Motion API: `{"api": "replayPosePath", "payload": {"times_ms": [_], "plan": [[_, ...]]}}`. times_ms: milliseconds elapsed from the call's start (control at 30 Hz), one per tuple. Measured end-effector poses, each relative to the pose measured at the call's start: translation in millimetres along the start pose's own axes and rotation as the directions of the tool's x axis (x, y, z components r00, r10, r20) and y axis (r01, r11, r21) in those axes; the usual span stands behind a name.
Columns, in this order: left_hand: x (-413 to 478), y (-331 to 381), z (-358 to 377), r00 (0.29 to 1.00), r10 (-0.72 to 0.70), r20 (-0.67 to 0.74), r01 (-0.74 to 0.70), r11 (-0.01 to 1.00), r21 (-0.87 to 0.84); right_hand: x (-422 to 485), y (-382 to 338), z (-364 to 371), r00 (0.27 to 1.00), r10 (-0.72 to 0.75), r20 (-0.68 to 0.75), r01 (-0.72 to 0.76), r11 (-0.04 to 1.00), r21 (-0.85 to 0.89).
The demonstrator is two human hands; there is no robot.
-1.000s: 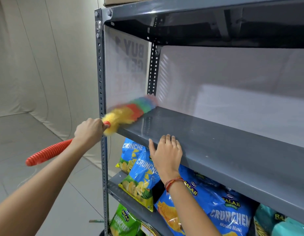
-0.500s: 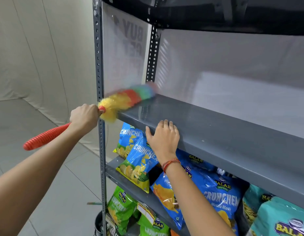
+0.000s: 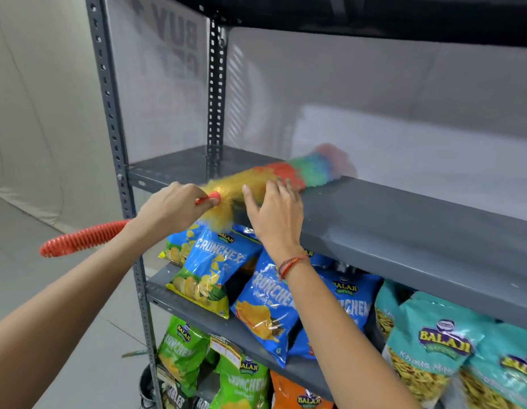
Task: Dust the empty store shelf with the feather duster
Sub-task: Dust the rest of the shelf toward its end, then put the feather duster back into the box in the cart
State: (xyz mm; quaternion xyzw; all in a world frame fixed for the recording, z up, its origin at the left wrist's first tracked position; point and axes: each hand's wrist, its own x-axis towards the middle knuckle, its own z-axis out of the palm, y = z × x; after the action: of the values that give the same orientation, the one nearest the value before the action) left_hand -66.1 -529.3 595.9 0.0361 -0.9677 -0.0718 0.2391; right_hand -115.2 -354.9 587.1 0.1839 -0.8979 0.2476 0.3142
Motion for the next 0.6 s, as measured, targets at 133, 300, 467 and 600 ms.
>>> {"api": "replayPosePath", "payload": {"times_ms": [133,300,467,600], "plan": [[8,57,8,0.986,0.167,0.018,-0.164,0.981,-0.1,3,36,-27,0.994,0.092,-0.058,-0.094,0.995,-0.026],[17,128,20,0.922,0.38,0.068,-0.353,0.901,-0.252,-1,98,-79,0.953,0.267,-0.143,-0.272,0.962,-0.015],[21,202,19,0.78,0.621,0.072,-0.542,0.729,-0.419,-23,157,-152,0.826,0.443,-0.348,-0.484,0.874,-0.037],[13,264,24,0.643,0.763,0.066,-0.643,0.584,-0.495,-67,181,-205,0.713,0.483,-0.509,-0.589,0.805,-0.062]]}}
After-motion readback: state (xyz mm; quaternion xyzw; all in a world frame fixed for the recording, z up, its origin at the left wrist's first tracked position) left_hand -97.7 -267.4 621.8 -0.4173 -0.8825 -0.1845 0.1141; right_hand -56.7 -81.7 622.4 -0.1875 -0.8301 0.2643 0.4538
